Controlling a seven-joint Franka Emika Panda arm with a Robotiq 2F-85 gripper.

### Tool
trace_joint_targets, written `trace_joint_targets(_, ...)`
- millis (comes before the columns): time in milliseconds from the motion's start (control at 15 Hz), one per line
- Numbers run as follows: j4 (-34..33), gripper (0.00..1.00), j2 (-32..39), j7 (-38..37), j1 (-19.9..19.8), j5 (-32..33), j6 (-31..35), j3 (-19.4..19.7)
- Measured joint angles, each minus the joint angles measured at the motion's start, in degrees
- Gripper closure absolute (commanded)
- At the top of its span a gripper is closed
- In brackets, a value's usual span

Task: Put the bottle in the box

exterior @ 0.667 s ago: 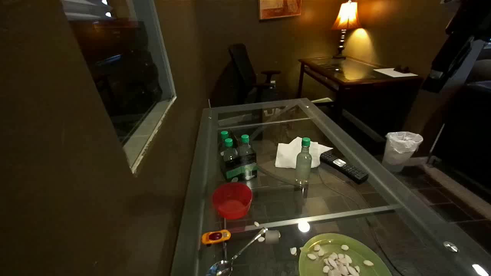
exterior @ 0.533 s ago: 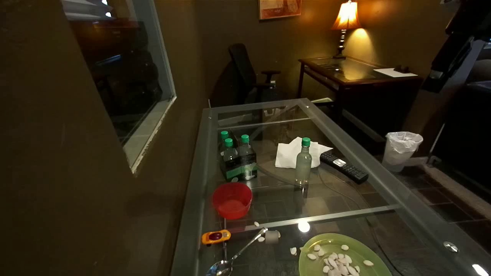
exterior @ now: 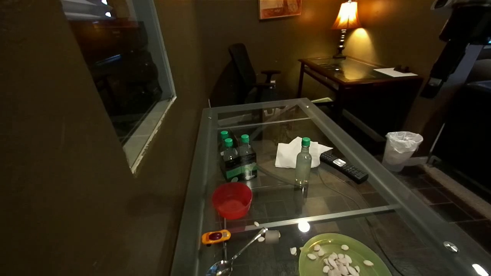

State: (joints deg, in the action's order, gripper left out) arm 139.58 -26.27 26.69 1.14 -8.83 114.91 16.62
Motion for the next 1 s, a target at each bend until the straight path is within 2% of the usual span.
trace_joint_targets(267,-0.6,0.0,6.8,7.8,2.1,0.0,1.7,-2.8)
trace_joint_targets(533,-4.0,0.0,15.1,15.7,2.2,2.5,6.4,-5.5)
trace_joint_targets(733,-7.5,0.0,20.6,20.0,2.1,5.0,11.7,-8.0)
trace_joint_targets(1000,-10.5,0.0,26.5,26.4,2.0,6.6,21.8,-10.7)
